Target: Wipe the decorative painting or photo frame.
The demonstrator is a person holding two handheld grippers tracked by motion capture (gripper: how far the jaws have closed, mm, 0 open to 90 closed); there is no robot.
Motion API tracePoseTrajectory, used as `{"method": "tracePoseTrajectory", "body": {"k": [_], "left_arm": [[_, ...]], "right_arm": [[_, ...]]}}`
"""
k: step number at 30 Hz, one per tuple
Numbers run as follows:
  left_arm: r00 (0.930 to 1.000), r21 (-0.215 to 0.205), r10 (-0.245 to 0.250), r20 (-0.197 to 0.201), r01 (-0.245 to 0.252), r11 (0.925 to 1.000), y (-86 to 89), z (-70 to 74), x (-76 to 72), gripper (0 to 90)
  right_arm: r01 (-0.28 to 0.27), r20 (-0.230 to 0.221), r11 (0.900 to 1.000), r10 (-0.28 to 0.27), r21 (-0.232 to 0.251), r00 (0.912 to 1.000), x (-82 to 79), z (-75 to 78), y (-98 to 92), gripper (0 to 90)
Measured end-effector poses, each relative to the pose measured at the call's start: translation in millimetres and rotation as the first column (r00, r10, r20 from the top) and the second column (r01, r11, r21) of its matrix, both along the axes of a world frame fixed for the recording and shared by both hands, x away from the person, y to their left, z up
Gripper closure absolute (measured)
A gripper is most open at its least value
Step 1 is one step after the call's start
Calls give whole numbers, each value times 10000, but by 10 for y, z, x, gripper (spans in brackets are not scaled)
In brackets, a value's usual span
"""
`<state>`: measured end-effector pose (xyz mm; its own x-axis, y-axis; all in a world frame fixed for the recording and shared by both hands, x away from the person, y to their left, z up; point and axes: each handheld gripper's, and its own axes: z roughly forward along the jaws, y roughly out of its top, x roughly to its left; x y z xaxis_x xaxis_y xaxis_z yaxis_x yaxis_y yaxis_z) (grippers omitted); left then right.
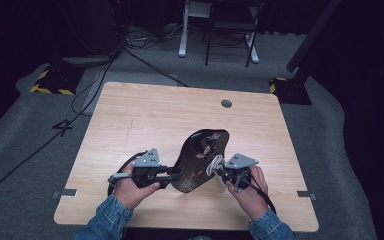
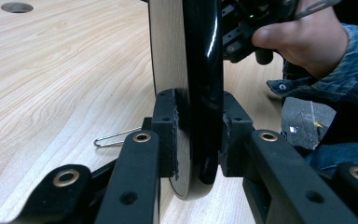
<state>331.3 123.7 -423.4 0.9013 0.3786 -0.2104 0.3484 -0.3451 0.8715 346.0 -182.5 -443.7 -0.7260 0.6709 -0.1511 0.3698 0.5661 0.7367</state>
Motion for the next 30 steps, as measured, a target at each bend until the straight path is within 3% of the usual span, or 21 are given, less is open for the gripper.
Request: {"method": "tracePoseTrajectory", "body": {"k": [6,17,24,30], "left_arm": [[10000,-12,19,-28,-19,10000,-6,1,-1,729],[10000,-55,-35,-38,34,10000,-11,-2,2,734],[10000,-93,27,-95,-28,10000,-6,-8,8,732],[9999,-121,-14,-137,13,9999,-4,-10,12,729]], "right_arm": [[-615,439,9973,598,391,9972,-119,135,169,775],[-1523,1196,9842,1411,902,9827,-284,283,339,765],[-1475,997,9849,1384,902,9853,-240,228,319,771],[-1249,563,9894,1209,746,9911,-188,136,269,776]]}}
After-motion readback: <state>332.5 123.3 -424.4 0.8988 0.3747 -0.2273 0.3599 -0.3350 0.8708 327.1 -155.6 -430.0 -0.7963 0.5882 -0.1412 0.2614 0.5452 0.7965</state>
